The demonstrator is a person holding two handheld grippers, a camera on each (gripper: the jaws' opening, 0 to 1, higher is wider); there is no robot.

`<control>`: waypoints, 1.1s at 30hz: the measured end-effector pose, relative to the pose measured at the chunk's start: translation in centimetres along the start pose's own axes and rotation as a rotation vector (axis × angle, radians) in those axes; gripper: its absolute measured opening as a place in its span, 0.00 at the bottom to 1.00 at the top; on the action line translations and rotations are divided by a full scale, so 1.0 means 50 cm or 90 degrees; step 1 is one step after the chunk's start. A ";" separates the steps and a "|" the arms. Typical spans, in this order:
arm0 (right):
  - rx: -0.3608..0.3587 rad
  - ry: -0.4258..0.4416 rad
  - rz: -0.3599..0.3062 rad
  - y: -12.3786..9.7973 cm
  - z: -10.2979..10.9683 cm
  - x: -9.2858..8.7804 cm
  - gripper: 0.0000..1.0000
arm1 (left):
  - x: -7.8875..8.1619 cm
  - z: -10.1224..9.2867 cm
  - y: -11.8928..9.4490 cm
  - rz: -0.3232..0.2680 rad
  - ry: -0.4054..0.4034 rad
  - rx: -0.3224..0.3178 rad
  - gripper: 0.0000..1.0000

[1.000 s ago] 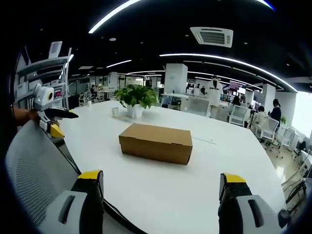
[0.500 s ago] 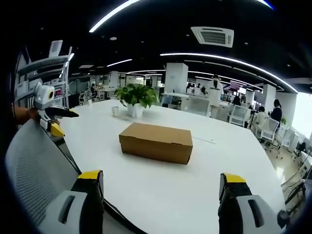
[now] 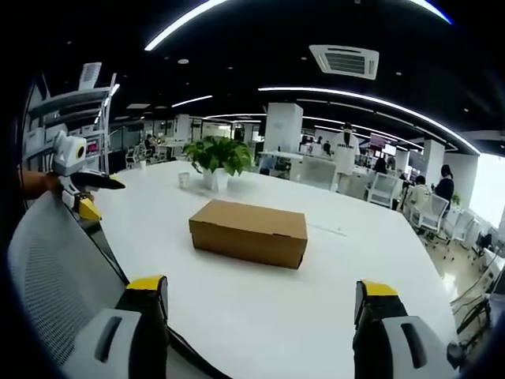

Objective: Operate the shoe box by opening the lid, removing the specified soft item, and placing it in the target area until the item is outside and the box remains undamaged.

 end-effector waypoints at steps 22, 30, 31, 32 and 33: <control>0.040 -0.020 0.013 0.027 -0.005 0.020 0.99 | 0.017 0.025 0.015 0.010 -0.001 -0.011 0.99; 0.057 -0.035 0.021 0.041 -0.023 0.023 0.98 | 0.022 0.045 0.042 0.006 -0.001 -0.008 0.99; 0.059 -0.034 0.022 0.042 -0.025 0.023 0.98 | 0.022 0.046 0.045 0.005 -0.002 -0.009 0.99; 0.060 -0.032 0.023 0.044 -0.026 0.023 0.98 | 0.021 0.047 0.047 0.004 -0.005 -0.009 0.99; 0.062 -0.032 0.022 0.047 -0.028 0.022 0.98 | 0.021 0.049 0.052 0.004 -0.009 -0.009 0.99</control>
Point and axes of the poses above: the point that each gripper's makers call its tool centre point, and the gripper's own axes: y roughly forward along the fingers, z roughly to its left, x roughly out of its top, the point moved 4 cm from there along -y, roughly backward along the fingers, and after that the axes turned 15 degrees about -z, right-handed, at the moved point
